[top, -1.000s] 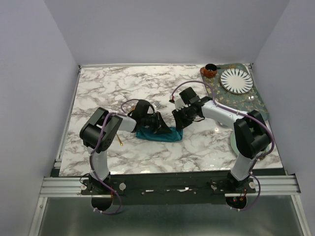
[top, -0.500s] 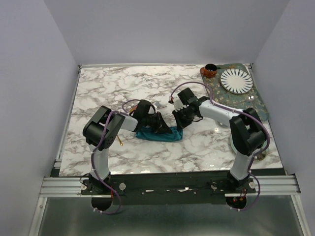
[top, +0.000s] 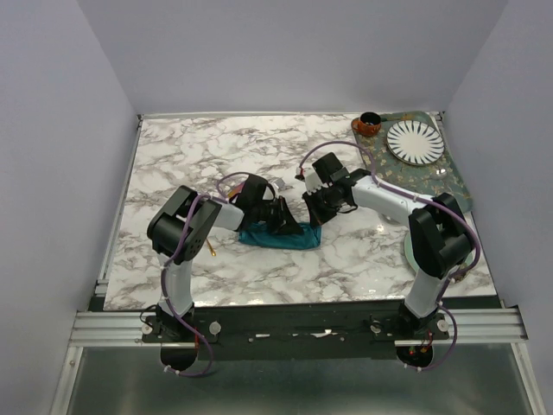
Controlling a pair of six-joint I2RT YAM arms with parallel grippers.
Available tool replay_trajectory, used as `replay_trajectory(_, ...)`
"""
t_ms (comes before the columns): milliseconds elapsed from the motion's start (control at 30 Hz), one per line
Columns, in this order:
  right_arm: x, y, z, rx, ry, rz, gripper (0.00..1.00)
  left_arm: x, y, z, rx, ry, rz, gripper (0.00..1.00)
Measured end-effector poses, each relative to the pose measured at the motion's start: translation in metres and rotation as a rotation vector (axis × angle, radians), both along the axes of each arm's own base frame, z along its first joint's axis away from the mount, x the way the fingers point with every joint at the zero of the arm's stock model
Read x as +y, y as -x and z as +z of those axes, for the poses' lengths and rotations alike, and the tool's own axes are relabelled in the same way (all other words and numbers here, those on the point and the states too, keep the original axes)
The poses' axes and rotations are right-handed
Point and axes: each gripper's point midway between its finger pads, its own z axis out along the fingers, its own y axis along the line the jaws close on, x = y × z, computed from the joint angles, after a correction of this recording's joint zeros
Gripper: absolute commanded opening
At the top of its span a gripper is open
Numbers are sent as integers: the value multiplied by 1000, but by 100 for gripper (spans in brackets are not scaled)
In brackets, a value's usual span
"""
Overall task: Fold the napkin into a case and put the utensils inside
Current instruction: Stuff the top corner of the smaller-rectangle-folded napkin into the folded napkin.
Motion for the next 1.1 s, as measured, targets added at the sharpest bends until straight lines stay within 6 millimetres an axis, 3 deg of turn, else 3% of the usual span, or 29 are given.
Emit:
replay_trajectory(400, -1, 6, -3, 18, 5, 6, 1, -19, 8, 39, -107, 103, -35, 8)
replay_trajectory(500, -1, 6, -3, 17, 6, 5, 1, -25, 12, 35, -90, 106, -46, 6)
replay_trajectory(767, -3, 6, -5, 18, 13, 2, 1, -31, 9, -3, 21, 67, -26, 5)
replay_trajectory(867, -5, 10, -9, 30, 20, 2, 1, -33, 5, -3, 17, 73, -23, 6)
replay_trajectory(1100, -9, 16, -15, 47, 30, 1, 1, -36, 4, -2, 1, 81, -32, 22)
